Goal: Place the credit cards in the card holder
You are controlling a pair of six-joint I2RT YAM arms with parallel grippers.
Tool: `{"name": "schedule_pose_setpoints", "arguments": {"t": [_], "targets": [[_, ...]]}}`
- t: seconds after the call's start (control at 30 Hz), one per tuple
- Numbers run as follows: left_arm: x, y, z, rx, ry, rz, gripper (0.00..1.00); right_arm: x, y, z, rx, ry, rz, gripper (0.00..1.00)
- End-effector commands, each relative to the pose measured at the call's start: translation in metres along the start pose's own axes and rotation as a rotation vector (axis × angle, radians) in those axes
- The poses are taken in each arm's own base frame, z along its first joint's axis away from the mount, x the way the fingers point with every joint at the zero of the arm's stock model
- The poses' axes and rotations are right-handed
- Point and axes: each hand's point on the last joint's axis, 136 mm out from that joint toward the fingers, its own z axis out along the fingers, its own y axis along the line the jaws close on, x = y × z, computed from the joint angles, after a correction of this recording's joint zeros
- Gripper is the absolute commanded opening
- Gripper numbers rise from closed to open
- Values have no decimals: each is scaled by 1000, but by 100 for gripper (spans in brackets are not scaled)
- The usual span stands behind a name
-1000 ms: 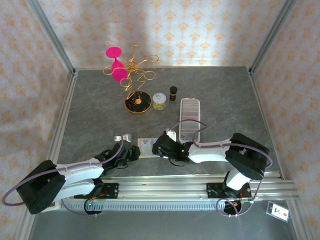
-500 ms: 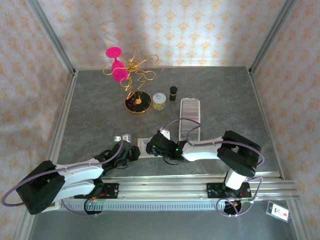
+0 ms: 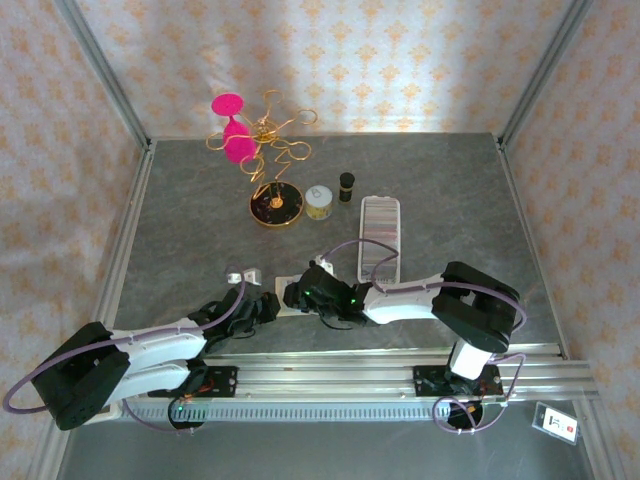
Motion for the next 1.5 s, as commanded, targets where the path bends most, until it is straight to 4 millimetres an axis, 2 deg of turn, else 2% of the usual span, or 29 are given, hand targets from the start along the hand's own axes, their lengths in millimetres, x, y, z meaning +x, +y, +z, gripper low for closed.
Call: {"name": "schedule_pose_setpoints", "arguments": {"t": [0.0,0.33,0.93,1.23,1.47], "targets": [[28,9,0,-4,111,-4,12,-1,9,-3,-40,-10,21,52],[27,8,-1,3,105,-11,11,-6,29,-8,-126,-23,41,52],[26,6,-2,8,102,-12,11,-20,50,-22,-237,-90,84,52],[25,5,-2,7,102,-11,10,-19,28,-13,-126,-98,54,52],[18,4,-8,8,67,-10,10,-24,-10,-6,91,-138,2,51]]}}
